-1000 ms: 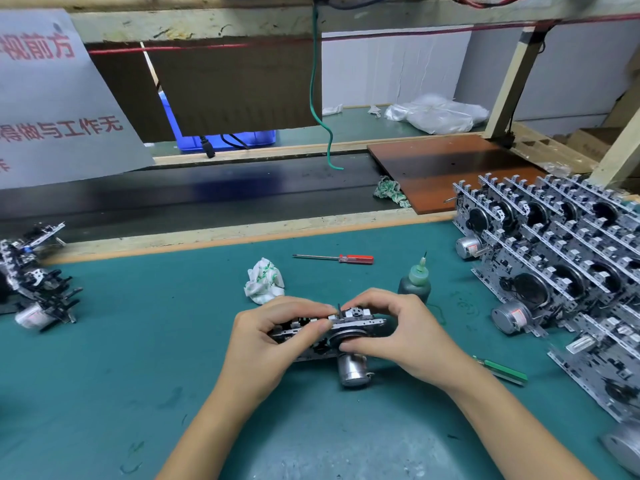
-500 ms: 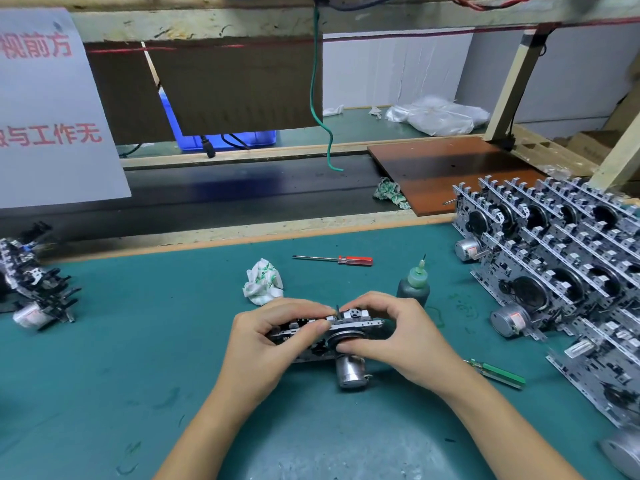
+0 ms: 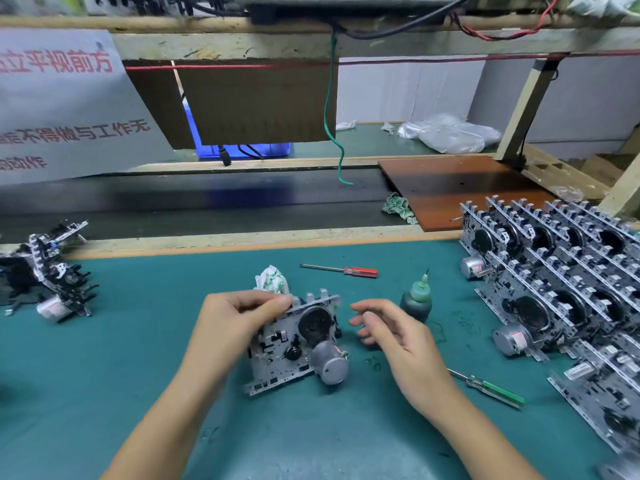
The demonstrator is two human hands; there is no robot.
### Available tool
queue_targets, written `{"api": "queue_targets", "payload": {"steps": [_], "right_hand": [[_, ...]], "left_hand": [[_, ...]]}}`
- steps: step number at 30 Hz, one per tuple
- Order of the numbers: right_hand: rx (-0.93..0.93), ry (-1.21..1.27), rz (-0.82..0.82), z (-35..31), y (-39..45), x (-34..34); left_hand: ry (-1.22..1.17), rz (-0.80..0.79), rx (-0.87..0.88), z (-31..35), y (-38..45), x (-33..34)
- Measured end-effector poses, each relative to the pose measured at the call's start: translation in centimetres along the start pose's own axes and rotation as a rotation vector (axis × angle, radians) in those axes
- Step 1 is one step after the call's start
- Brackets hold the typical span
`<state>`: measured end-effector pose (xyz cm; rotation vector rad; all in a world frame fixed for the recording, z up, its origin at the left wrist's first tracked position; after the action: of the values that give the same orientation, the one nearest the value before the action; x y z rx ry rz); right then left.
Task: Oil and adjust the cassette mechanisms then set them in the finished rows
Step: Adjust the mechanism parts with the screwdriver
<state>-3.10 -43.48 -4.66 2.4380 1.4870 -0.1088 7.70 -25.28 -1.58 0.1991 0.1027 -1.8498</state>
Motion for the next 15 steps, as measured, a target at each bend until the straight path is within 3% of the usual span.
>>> {"api": "queue_targets", "payload": {"steps": [3, 6, 11, 15], "right_hand": [[0.008, -0.016, -0.032, 0.2, -0.3, 0.7], [0.009, -0.054, -0.055, 0.5, -0.5, 1.3], [0.000, -0.151, -0.070, 0.5, -0.7, 2.2], [-0.031, -0.233, -0.084, 0.7, -0.8, 2.5]], "left_hand": [[-0.021, -0.046, -0.185, -0.7, 2.0, -2.3], [-0.192, -0.052, -0.420, -2.2, 4.4, -4.6], [-0.649, 0.152, -0.597, -4.1, 8.1, -5.3], [-0.838, 0.235, -0.693, -5.3, 9.2, -3.1]]}}
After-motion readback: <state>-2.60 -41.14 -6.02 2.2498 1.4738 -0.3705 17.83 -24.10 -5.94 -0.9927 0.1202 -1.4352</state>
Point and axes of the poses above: each hand's wrist, its own y-axis towards the middle knuckle, its own x-axis out of the palm, z = x × y, the point moved 5 cm from there along y, towards the middle knuckle, and after that the axes turned 3 degrees about z, right-handed, at the moved point
